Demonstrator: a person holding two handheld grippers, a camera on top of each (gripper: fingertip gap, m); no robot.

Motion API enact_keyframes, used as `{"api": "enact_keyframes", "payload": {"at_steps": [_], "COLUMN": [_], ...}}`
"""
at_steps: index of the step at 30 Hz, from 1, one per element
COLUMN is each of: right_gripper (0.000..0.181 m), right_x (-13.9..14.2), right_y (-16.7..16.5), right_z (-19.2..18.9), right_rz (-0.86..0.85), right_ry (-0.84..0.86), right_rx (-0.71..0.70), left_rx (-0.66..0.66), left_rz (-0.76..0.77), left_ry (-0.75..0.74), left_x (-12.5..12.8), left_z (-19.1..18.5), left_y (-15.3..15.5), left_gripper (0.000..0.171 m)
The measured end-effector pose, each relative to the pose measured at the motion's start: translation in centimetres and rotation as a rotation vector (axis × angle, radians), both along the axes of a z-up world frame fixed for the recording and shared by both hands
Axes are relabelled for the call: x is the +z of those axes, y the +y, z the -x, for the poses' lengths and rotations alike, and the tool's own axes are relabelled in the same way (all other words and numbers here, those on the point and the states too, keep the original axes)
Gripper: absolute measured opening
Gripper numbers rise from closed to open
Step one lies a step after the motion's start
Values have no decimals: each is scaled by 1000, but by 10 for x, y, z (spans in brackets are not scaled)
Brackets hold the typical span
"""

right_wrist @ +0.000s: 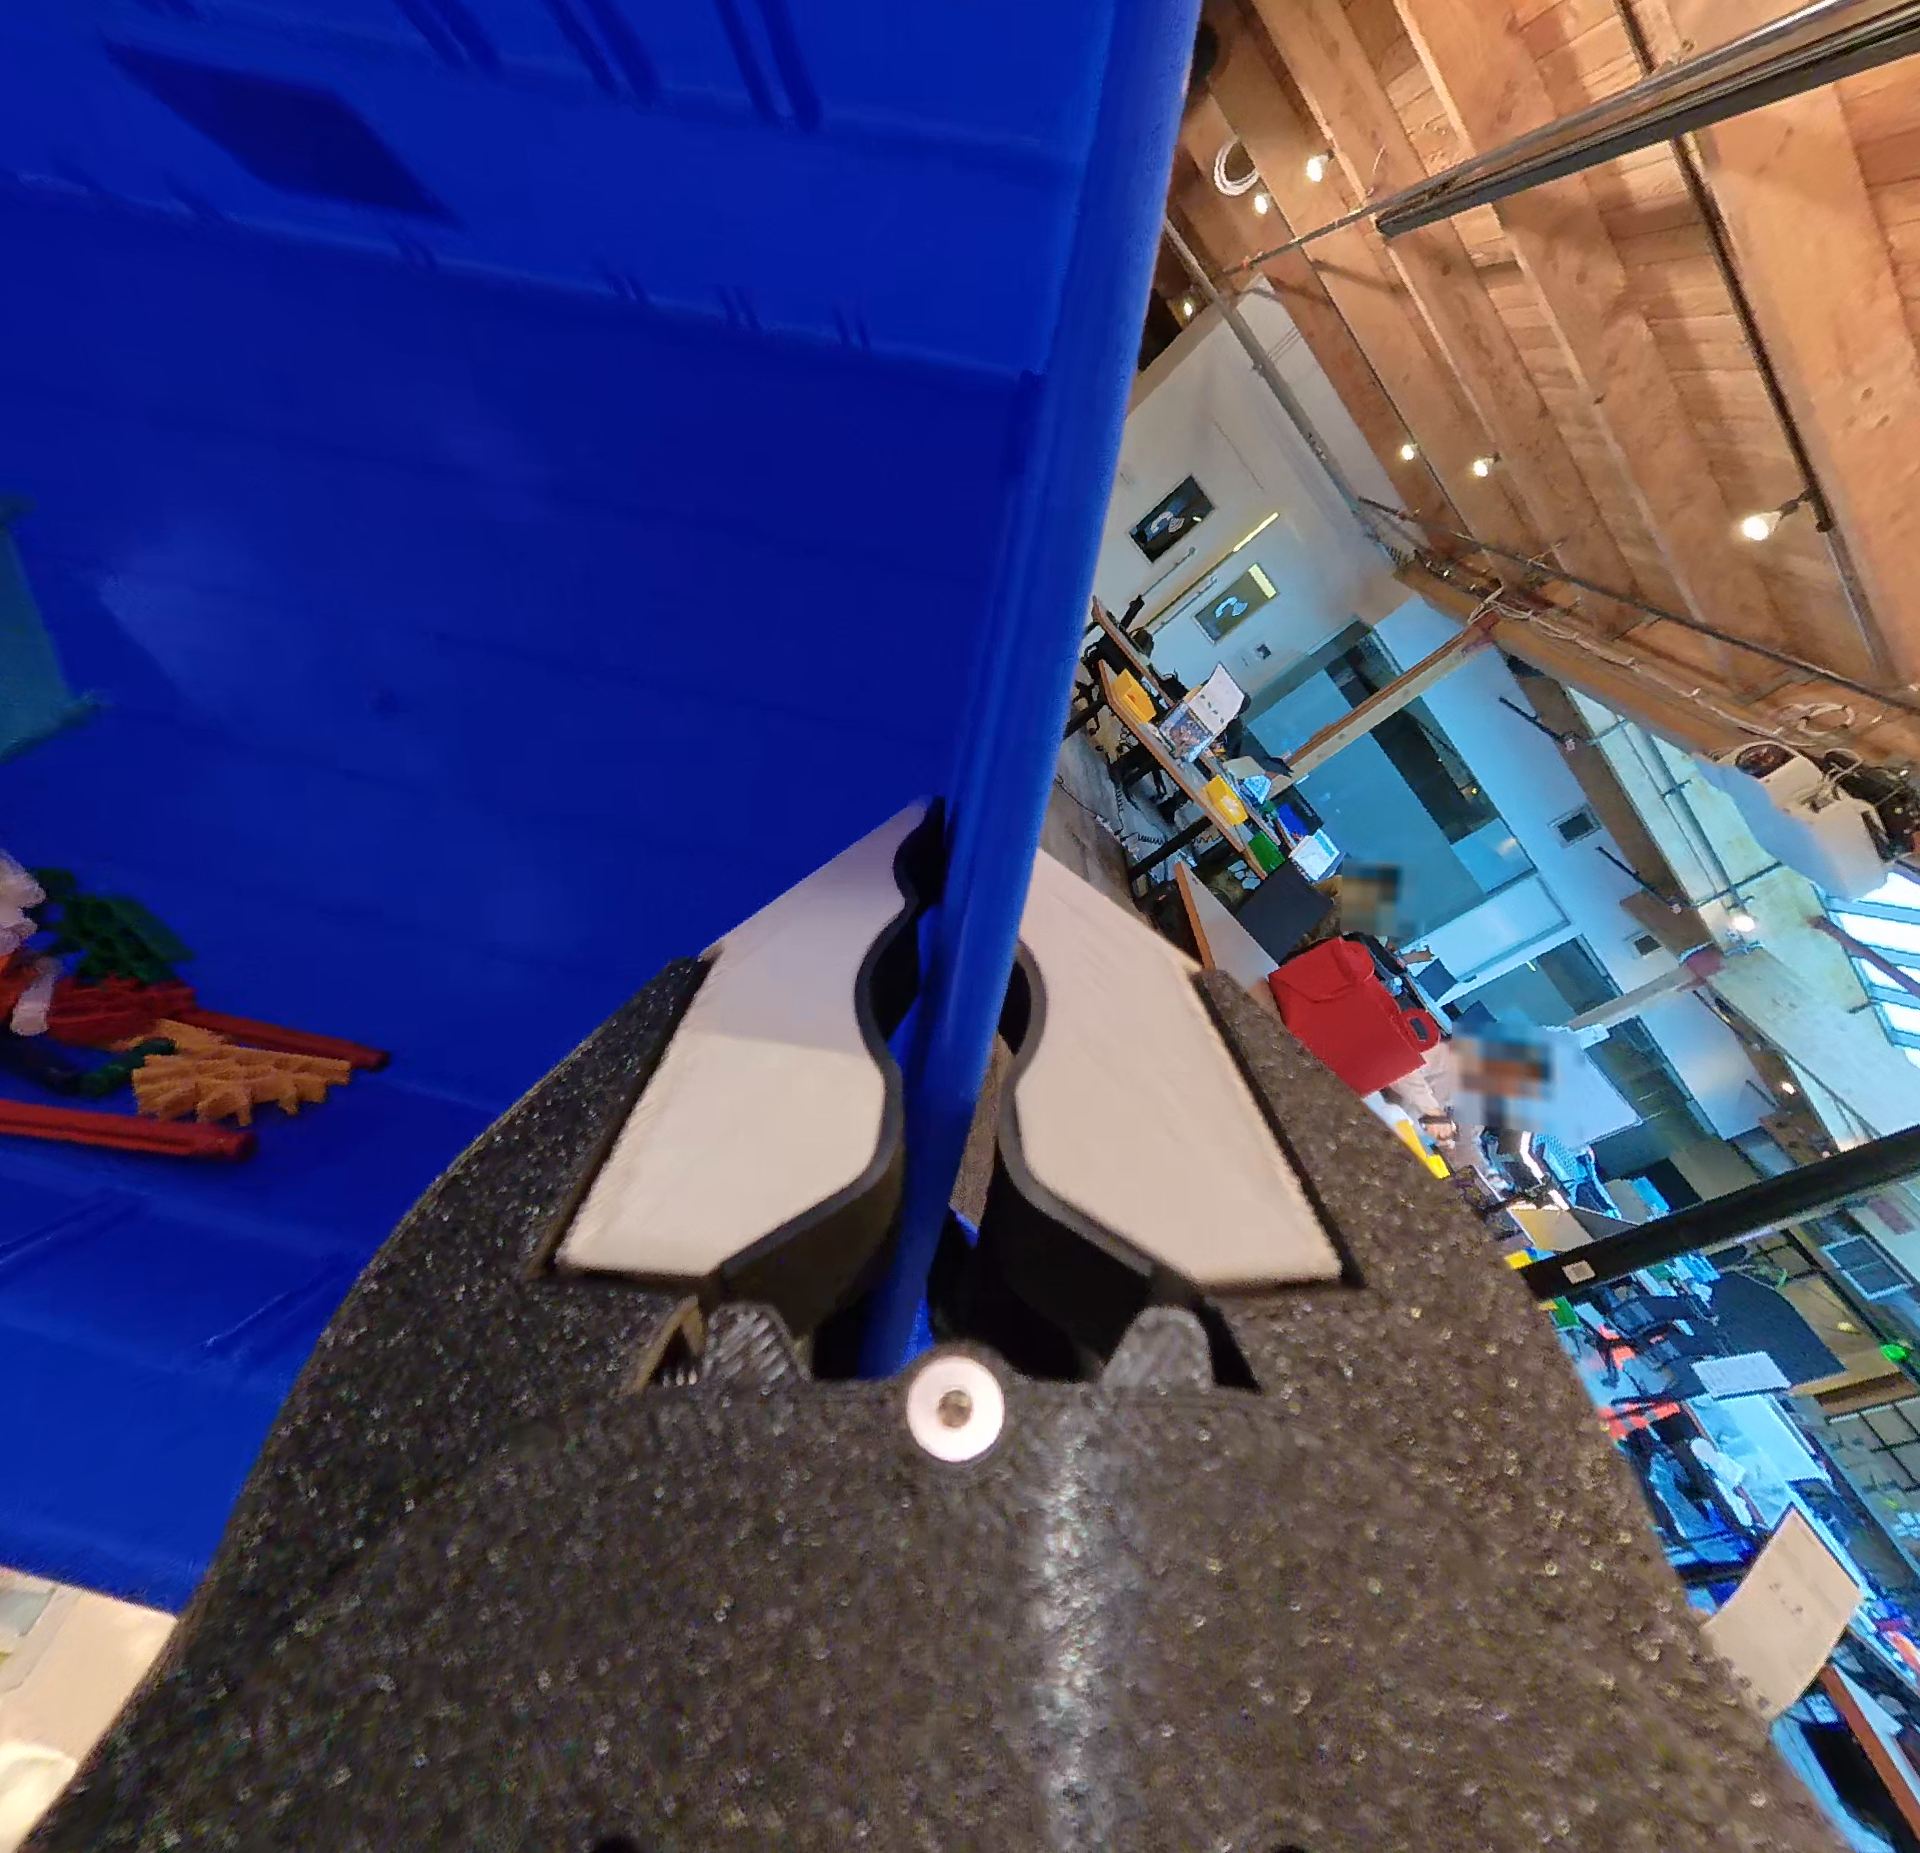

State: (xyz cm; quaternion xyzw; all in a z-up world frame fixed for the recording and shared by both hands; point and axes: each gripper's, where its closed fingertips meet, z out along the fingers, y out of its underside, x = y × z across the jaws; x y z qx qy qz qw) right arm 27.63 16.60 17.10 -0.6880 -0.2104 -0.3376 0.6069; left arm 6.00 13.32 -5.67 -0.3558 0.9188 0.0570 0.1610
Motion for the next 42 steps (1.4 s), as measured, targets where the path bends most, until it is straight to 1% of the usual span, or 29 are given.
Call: {"api": "enact_keyframes", "payload": {"at_steps": [3, 12, 18, 21, 25, 31, 39, 42], "right_gripper": [1, 1, 1, 1, 1, 1, 0, 1], "right_x": [0, -15, -40, -56, -88, -151, -237, -268], "right_y": [-1, -6, -8, -8, -8, -14, -32, -40], "right_z": [1, -5, -19, -31, -53, -82, -96, -96], "right_rz": [-2, 42, 117, 166, 249, 395, 535, 588], "right_ry": [10, 64, 141, 206, 334, 560, 841, 910], "right_rx": [9, 12, 0, -20, -57, -108, -159, -168], "left_rx": [-7, -15, -29, -42, -44, -54, -38, -35], "left_rz": [0, -16, -17, -13, -9, -9, -6, 1], "left_ry": [-2, -13, -9, -15, -10, -9, -13, -14], "left_x": [-1, -2, -2, -2, -2, -1, -1, -1], "left_z": [2, 5, 6, 6, 7, 11, 21, 25], "left_y": [-4, -7, -11, -15, -16, -17, -18, -19], "left_gripper": [0, 0, 0, 0, 0, 0, 0, 0]}}
